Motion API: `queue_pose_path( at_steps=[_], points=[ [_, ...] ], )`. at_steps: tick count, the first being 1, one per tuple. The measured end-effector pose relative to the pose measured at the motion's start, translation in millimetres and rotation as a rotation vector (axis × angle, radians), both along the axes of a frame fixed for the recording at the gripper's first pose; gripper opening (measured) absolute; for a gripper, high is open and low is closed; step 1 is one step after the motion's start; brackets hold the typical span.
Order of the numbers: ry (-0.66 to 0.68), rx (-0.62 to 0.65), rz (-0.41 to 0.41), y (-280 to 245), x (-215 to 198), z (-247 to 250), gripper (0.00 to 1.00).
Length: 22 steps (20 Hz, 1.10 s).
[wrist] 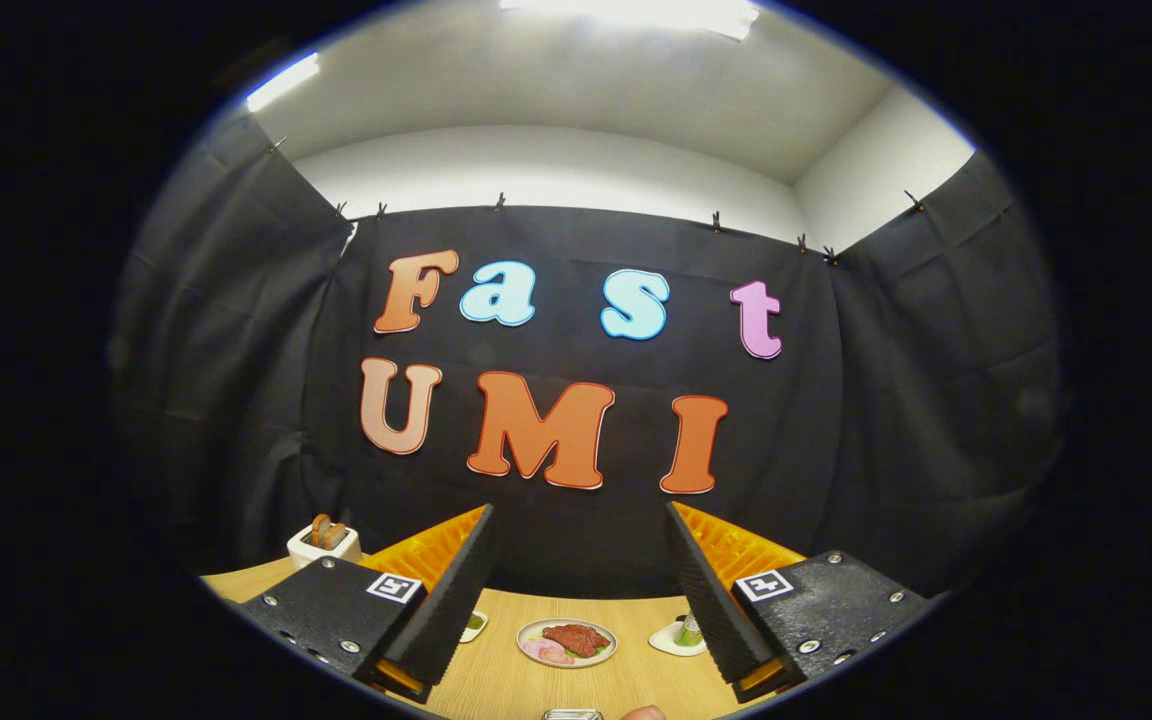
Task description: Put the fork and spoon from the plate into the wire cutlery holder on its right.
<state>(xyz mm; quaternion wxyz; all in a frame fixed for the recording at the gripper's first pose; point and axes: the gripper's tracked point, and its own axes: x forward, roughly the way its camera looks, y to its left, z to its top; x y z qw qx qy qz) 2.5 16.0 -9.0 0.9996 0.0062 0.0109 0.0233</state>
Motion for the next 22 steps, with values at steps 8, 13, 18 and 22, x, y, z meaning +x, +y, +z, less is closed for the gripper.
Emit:
queue_pose_path(
  at_steps=[8,13,18,22],
  points=[
    [-0.011,0.058,0.012,8.7,18.2,-0.1,0.98],
    [0.073,0.114,0.104,61.5,28.7,-25.4,0.98],
    [0.141,0.136,0.189,121.1,37.5,-45.4,0.98],
    [0.336,0.162,0.258,174.4,38.4,-95.8,0.98]
  ],
)
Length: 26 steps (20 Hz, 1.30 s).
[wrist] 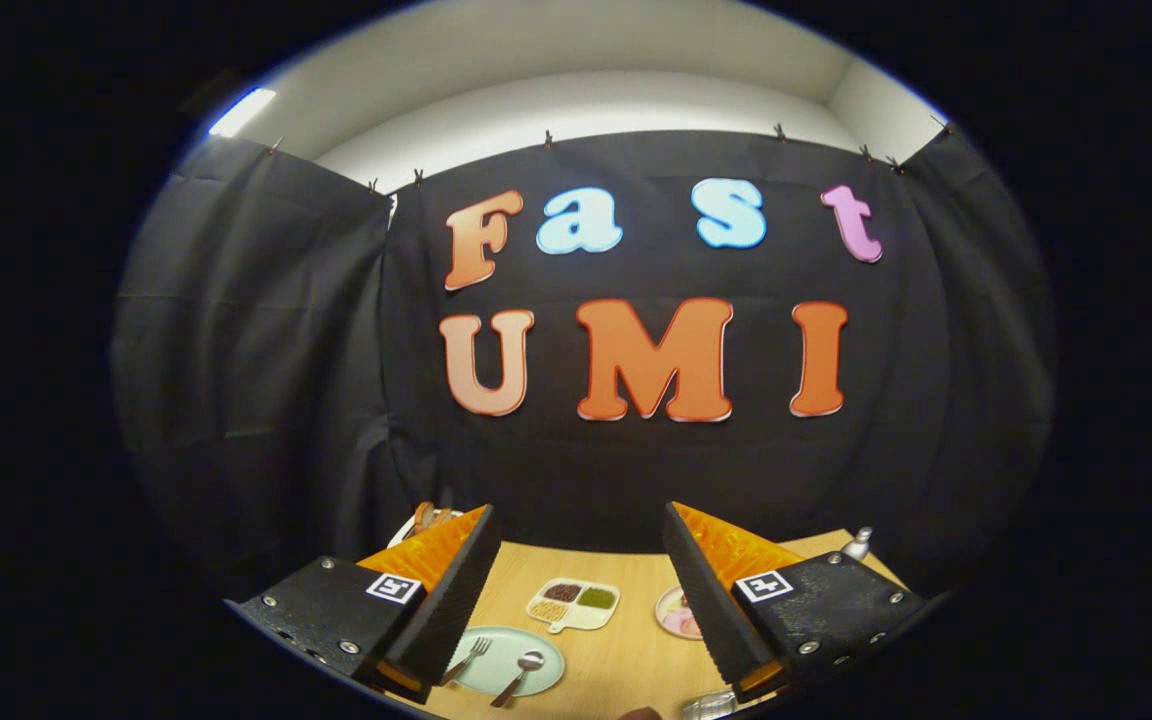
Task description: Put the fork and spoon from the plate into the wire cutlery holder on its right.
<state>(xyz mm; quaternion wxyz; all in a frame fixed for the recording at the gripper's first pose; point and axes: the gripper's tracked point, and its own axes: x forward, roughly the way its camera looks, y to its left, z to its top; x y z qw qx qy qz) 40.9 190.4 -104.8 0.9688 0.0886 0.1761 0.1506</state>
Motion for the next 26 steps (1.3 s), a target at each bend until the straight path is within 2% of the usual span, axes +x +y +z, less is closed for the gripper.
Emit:
queue_pose_path(
  at_steps=[5,13,19,22,26],
  points=[
    [0.313,-0.012,0.084,44.6,-18.8,-66.6,0.98],
    [0.702,-0.092,0.188,91.2,-44.6,-166.4,0.99],
    [0.962,-0.181,0.246,105.8,-62.3,-228.0,0.98],
    [1.099,-0.174,0.265,116.4,-74.3,-255.0,0.94],
    [1.177,-0.213,0.280,124.1,-79.1,-282.5,0.84]
  ],
)
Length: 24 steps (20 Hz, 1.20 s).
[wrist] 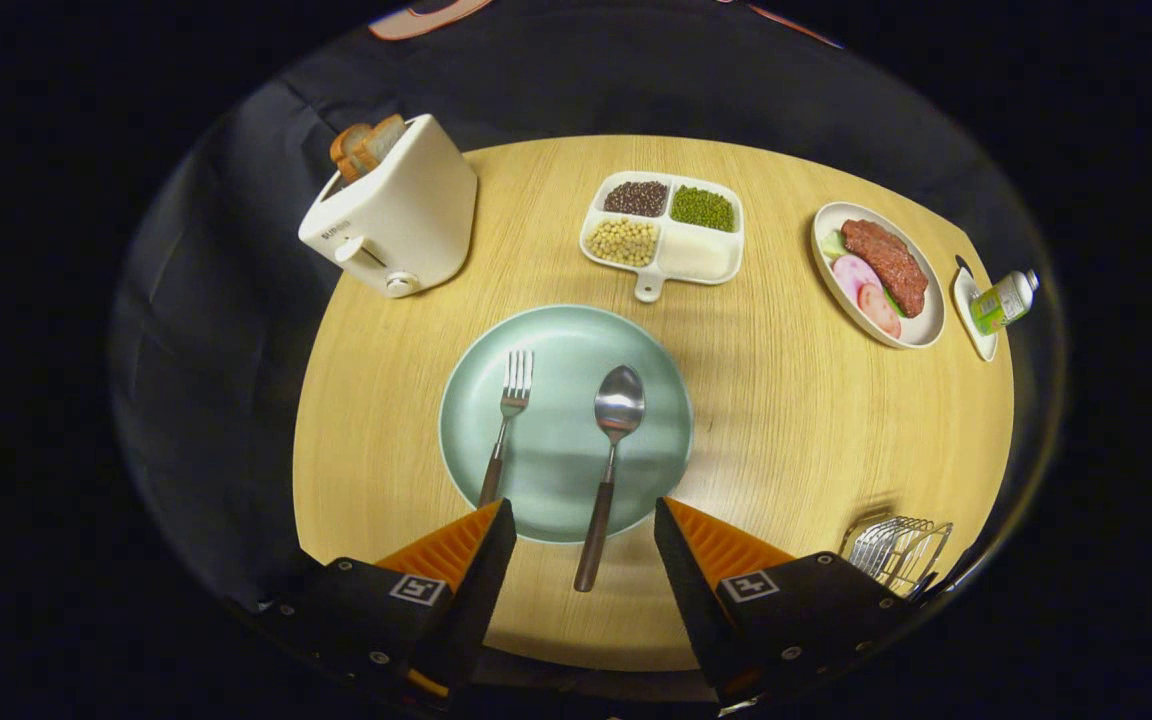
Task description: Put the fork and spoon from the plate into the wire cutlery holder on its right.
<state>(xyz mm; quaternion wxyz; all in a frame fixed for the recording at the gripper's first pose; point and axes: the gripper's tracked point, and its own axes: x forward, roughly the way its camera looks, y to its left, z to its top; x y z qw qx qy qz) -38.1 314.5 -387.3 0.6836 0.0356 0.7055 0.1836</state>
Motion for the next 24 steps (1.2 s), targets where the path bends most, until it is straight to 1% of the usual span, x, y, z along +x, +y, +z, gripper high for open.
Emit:
queue_pose_path(
  at_steps=[2,6,7,8,9,11,14,15,16,18,19,21,24],
  points=[
    [0.034,-0.010,-0.003,5.6,-1.6,-13.4,0.80],
    [0.096,-0.044,-0.008,10.1,-9.1,-43.5,0.69],
    [0.108,-0.057,-0.004,9.3,-12.1,-49.3,0.63],
    [0.121,-0.069,0.001,8.5,-15.5,-54.8,0.59],
    [0.133,-0.075,0.002,7.7,-19.3,-58.7,0.52],
    [0.149,-0.096,-0.006,5.6,-24.0,-66.7,0.43],
    [0.142,-0.100,-0.016,7.6,-27.2,-73.6,0.29],
    [0.128,-0.103,-0.009,7.1,-26.4,-76.0,0.23],
    [0.110,-0.111,-0.004,4.7,-25.1,-79.2,0.20],
    [0.079,-0.116,-0.032,2.8,-18.6,-82.2,0.16],
    [0.064,-0.114,-0.036,2.2,-15.4,-84.1,0.11],
    [0.049,-0.086,-0.051,2.7,-13.7,-80.6,0.08],
    [-0.020,-0.043,-0.057,0.3,-2.0,-67.9,0.07]
  ],
)
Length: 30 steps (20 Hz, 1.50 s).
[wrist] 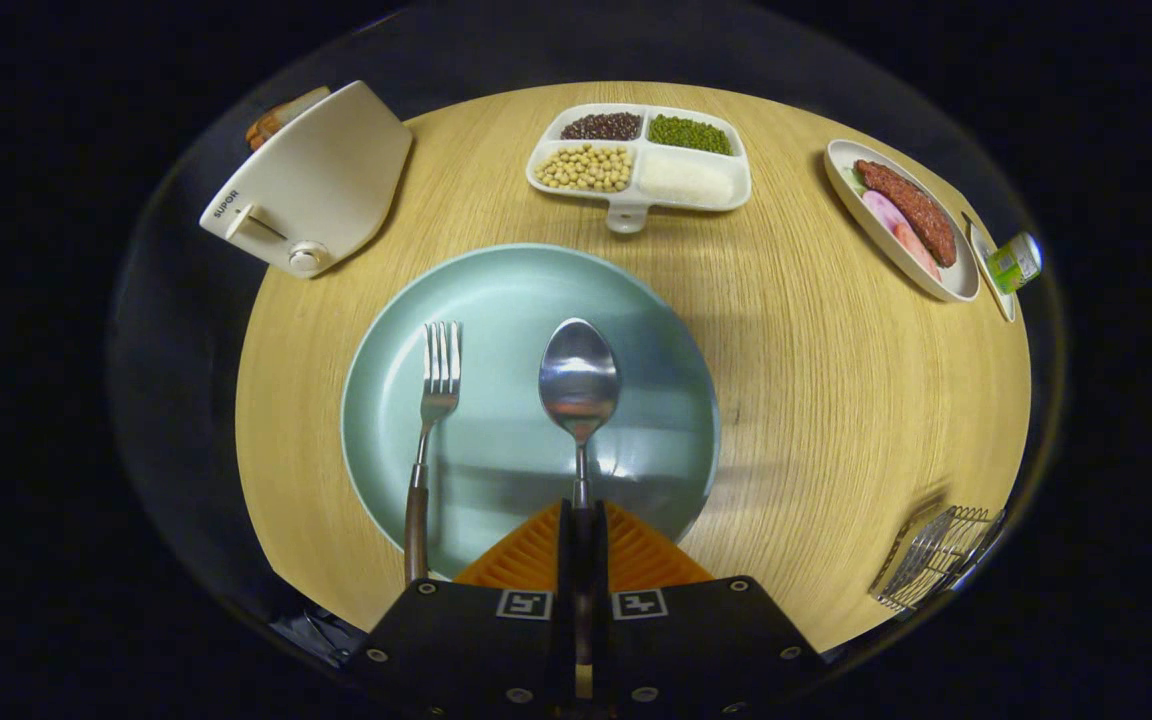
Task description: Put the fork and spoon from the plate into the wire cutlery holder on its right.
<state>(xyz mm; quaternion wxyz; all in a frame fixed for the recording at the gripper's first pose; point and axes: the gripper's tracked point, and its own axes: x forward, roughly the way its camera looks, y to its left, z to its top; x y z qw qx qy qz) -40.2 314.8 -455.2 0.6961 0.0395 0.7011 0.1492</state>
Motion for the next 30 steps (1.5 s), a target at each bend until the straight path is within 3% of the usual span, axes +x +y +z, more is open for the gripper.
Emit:
queue_pose_path(
  at_steps=[11,18,24,30],
  points=[
    [-0.205,0.103,-0.059,-36.1,23.9,85.1,0.07],
    [-0.328,0.124,-0.223,-123.6,32.8,150.7,0.07],
    [-0.381,0.031,-0.338,-231.0,19.4,175.6,0.07],
    [-0.305,-0.035,-0.350,-290.4,-22.4,155.1,0.07]
  ],
)
